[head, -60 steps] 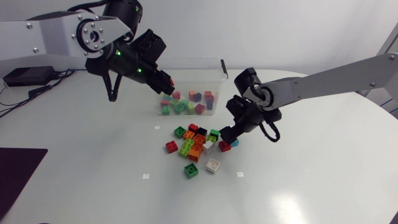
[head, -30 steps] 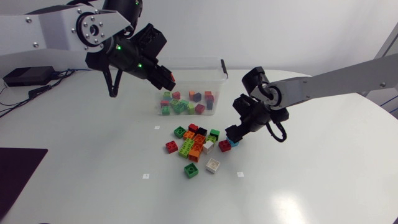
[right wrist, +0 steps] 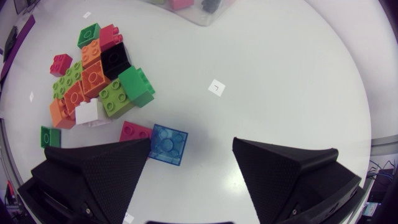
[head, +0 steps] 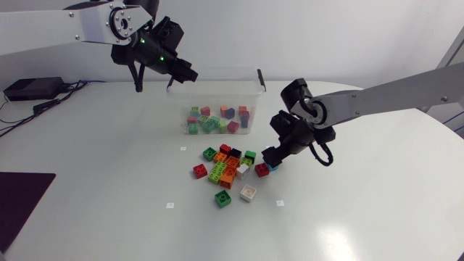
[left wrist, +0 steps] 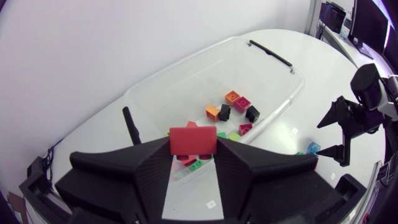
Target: Place the duplo bricks in the container
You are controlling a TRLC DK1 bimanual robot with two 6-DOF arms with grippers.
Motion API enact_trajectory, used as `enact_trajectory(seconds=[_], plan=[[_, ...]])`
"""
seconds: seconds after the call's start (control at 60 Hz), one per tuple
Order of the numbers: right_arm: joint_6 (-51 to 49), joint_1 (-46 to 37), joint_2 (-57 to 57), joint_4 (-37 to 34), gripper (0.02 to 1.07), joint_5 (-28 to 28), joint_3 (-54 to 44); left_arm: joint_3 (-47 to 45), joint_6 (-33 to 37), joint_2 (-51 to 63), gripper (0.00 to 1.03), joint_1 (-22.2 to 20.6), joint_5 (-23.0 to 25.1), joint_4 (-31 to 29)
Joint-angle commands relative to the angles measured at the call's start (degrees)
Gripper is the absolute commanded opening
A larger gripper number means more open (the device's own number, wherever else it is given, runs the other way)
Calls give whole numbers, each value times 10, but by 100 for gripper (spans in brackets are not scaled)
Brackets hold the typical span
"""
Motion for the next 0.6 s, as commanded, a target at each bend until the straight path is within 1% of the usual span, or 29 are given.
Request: enact_trajectory(seconds=[0.0,0.233,0.267,0.283,0.3,0.317,0.333,0.35,0.383,0.4,0.417,0.45,0.467,0.483,0.517,0.583], plan=[[8,8,21,5,97,4,-1,26,-24,26,33,6,4,2],[15,17,29,2,97,9,12,39,-32,46,35,1,4,15],[15,18,29,2,97,10,14,43,-33,49,37,2,4,15],[15,18,30,1,97,10,14,44,-33,52,42,2,4,15],[17,19,31,1,97,11,15,44,-33,53,45,2,4,15],[17,19,33,1,97,11,16,45,-32,56,55,1,4,15],[18,20,35,1,97,12,16,45,-32,57,60,1,4,15],[18,20,36,1,97,14,17,45,-32,59,66,1,4,15],[18,20,41,1,97,17,17,44,-32,59,74,1,4,15],[18,20,42,1,97,17,19,43,-31,60,80,1,4,15],[19,20,44,1,97,18,19,43,-31,59,85,0,4,15],[19,19,47,2,97,19,19,41,-31,59,89,0,4,15],[19,18,49,2,95,20,20,40,-31,58,90,0,4,15],[19,18,50,2,93,20,20,36,-31,57,93,-1,4,15],[19,18,51,2,91,20,20,33,-31,52,95,-1,4,15],[19,19,58,1,91,27,20,21,-31,38,97,-1,4,14]])
